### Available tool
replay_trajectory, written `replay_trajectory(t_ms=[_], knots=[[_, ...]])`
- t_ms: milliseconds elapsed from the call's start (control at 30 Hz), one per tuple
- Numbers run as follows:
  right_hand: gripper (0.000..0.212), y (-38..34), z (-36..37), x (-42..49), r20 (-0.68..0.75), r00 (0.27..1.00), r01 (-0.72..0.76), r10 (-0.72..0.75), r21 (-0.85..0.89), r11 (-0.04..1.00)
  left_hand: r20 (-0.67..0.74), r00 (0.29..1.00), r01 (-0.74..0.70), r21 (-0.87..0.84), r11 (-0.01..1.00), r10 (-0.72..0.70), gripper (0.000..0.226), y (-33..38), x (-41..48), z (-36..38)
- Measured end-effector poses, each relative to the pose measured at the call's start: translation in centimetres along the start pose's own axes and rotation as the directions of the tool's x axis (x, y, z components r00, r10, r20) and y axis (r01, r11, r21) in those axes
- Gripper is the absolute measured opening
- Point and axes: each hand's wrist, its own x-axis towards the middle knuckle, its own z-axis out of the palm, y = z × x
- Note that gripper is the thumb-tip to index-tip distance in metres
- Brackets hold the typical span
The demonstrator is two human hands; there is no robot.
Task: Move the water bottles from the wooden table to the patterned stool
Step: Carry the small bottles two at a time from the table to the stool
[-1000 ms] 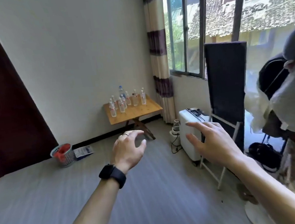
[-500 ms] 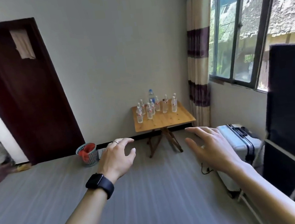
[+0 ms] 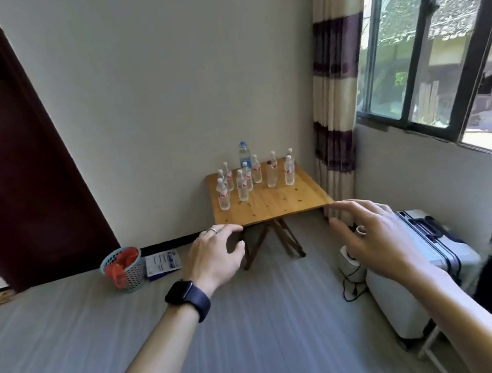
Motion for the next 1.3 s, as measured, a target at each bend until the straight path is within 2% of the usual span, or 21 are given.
replay_trajectory(t_ms=[167,467,667,967,1167,1300], knots=[[0.033,5.3,5.1,9.2,0.035,0.999,-0.006,0.006,0.003,1.0,0.014,1.0,0.005,-0.01,1.0,-0.005,0.029,-1.1,9.6,5.9],[0.04,10.9,15.3,25.4,0.181,0.982,0.039,-0.058,0.105,0.994,0.001,0.971,0.24,-0.059,0.969,-0.24,0.027,-7.2,22.3,12.5],[0.04,12.6,24.3,33.8,0.275,0.956,0.064,-0.099,0.135,0.989,0.014,0.944,0.331,-0.063,0.942,-0.331,0.027,-12.6,29.5,16.7],[0.036,15.5,38.4,45.2,0.403,0.915,-0.068,0.009,0.132,0.989,0.149,0.899,0.428,-0.105,0.898,-0.412,0.027,-24.3,42.9,25.2],[0.035,18.4,45.6,51.8,0.468,0.879,-0.162,0.089,0.118,0.98,0.278,0.845,0.491,-0.067,0.869,-0.456,0.03,-29.0,51.3,30.8],[0.038,20.8,51.6,57.0,0.554,0.828,-0.191,0.092,0.123,0.974,0.344,0.791,0.557,-0.06,0.829,-0.506,0.033,-32.2,56.1,35.2]])
